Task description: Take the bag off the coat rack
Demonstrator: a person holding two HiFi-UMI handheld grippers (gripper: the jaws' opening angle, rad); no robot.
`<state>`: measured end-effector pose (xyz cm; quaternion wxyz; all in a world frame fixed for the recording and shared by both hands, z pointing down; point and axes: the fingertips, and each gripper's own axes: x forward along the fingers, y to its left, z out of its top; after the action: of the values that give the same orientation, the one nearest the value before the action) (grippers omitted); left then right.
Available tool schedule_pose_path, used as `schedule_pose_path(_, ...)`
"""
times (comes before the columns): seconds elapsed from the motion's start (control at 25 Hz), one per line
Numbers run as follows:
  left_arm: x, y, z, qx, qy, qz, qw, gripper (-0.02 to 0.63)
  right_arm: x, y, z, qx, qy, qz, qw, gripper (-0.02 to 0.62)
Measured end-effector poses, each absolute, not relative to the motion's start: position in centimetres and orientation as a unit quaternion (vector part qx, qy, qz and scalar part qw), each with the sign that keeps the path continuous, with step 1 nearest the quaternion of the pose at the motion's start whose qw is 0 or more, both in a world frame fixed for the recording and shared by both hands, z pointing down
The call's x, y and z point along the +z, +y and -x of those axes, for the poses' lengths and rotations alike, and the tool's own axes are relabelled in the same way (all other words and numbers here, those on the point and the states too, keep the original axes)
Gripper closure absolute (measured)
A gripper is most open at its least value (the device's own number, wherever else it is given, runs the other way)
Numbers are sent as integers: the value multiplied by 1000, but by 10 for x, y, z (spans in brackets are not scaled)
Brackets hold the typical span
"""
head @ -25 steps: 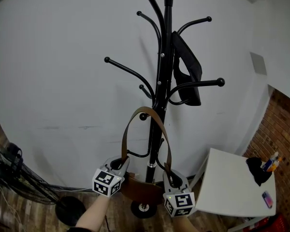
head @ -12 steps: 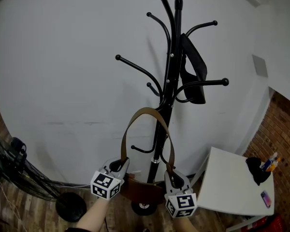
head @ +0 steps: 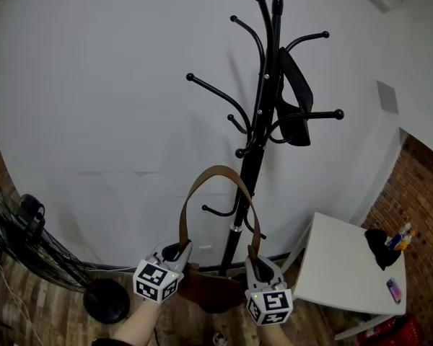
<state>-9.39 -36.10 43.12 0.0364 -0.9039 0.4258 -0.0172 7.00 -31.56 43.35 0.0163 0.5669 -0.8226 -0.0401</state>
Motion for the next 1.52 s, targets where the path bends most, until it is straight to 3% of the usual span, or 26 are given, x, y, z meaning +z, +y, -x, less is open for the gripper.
schedule_pose_path(1.52, 519, -239, 117, -54, 389, 919, -33, 592, 519, -208, -48, 35, -793, -606, 57, 558)
